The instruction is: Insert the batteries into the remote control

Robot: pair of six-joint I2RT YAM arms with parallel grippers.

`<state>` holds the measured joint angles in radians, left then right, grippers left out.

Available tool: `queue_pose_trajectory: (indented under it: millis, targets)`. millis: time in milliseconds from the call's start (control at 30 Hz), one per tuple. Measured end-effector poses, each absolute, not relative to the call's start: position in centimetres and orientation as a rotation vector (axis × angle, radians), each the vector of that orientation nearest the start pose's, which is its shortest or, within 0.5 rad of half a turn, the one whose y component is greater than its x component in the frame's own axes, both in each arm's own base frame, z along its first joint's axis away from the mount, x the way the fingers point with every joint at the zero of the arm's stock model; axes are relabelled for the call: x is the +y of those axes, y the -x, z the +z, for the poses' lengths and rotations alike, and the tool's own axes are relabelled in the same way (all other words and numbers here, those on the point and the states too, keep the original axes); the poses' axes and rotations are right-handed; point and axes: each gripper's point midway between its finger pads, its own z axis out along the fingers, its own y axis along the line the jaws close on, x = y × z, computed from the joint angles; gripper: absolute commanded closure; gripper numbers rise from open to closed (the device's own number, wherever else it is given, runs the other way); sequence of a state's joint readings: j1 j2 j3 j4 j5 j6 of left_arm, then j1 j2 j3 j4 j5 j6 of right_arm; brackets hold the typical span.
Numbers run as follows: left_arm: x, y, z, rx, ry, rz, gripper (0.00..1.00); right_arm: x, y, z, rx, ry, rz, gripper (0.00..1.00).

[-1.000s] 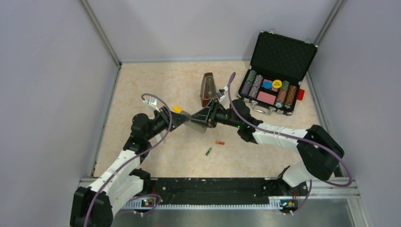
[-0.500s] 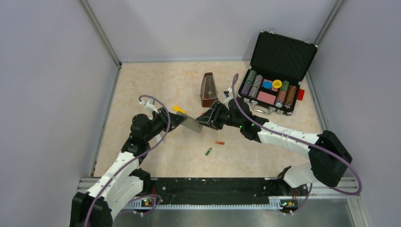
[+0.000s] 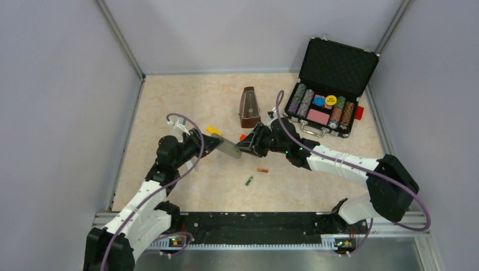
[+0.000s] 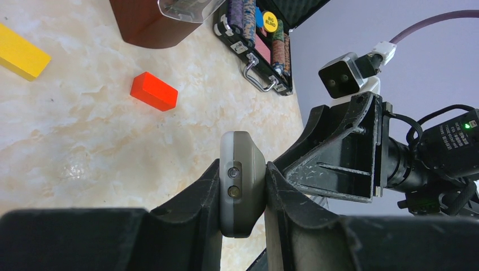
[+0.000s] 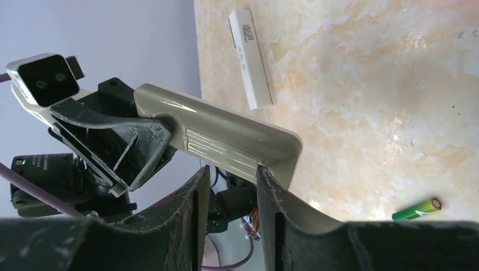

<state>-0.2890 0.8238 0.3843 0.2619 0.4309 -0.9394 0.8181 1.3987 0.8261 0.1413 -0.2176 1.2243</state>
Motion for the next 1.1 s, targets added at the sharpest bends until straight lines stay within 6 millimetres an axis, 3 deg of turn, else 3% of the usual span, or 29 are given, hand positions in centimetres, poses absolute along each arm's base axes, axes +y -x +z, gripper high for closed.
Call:
queue_pose_trajectory:
  millis: [833, 1100]
  targets:
    - [-18.3, -26.3, 18.7, 1.909, 0.299, -1.224, 1.0, 36.9, -23.5, 16.3, 2.361, -0.337, 1.426, 0.64]
    - [-18.3, -26.5, 18.5, 1.92, 0.353, -1.244, 1.0, 37.2, -23.7, 16.5, 2.307, -0.369, 1.504, 0.64]
